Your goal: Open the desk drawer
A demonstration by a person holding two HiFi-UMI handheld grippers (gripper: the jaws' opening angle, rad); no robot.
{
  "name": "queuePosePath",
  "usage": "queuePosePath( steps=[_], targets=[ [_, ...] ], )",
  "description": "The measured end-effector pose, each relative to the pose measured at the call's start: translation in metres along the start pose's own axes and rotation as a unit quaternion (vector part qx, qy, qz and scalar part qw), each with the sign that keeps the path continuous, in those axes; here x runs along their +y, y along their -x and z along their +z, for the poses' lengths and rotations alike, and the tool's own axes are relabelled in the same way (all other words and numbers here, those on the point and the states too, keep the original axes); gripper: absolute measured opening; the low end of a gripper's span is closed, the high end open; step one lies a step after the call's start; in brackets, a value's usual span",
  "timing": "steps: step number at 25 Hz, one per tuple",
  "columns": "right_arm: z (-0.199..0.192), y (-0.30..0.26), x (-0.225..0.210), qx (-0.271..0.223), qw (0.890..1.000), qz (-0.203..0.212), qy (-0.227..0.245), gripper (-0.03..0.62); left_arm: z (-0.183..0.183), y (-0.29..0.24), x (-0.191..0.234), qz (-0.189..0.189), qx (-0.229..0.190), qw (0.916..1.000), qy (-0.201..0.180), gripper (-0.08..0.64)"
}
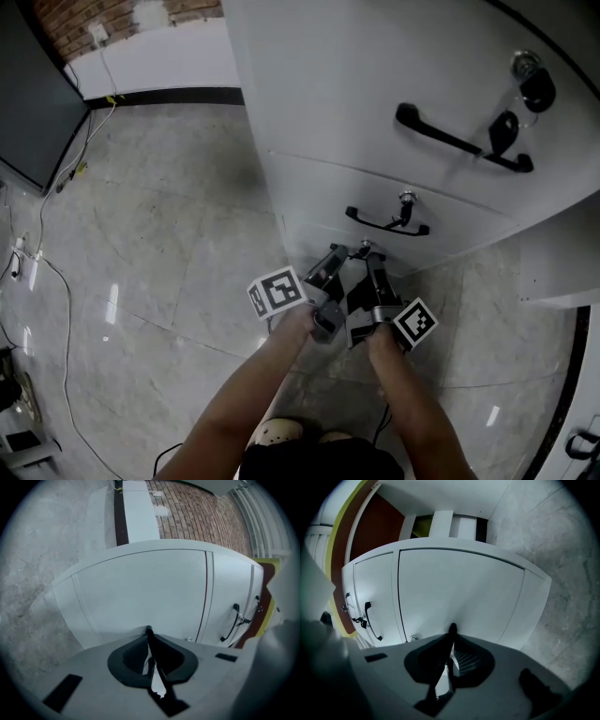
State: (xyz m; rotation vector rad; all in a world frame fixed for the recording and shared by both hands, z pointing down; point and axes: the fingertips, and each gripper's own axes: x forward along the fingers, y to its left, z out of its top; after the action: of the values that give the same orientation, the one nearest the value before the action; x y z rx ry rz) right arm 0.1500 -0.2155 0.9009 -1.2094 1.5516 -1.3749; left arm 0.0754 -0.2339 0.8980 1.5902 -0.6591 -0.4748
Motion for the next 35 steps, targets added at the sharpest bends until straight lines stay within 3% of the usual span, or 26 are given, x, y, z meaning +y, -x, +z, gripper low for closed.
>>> queuePosePath(
  steps=[10, 23, 35],
  targets=[
    [-0.013, 0.019, 0.004, 0.001, 1.0, -0.007, -0.027, 0.04, -0.013, 0.018, -0.002, 0.018, 0.002, 0.9998, 0.009, 0.038],
    [-0.047, 0.074, 0.005, 0.011, 0.997, -0.044, -0.06, 0.037, -0.052, 0.072, -0.001, 0.061, 0.003, 0.9969, 0.05, 0.034],
    [-0.069, 0.107, 0.007, 0.013, 0.995, -0.056, -0.077, 0.034, -0.072, 0.106, -0.001, 0.081, 0.006, 0.9953, 0.053, 0.034]
  ],
)
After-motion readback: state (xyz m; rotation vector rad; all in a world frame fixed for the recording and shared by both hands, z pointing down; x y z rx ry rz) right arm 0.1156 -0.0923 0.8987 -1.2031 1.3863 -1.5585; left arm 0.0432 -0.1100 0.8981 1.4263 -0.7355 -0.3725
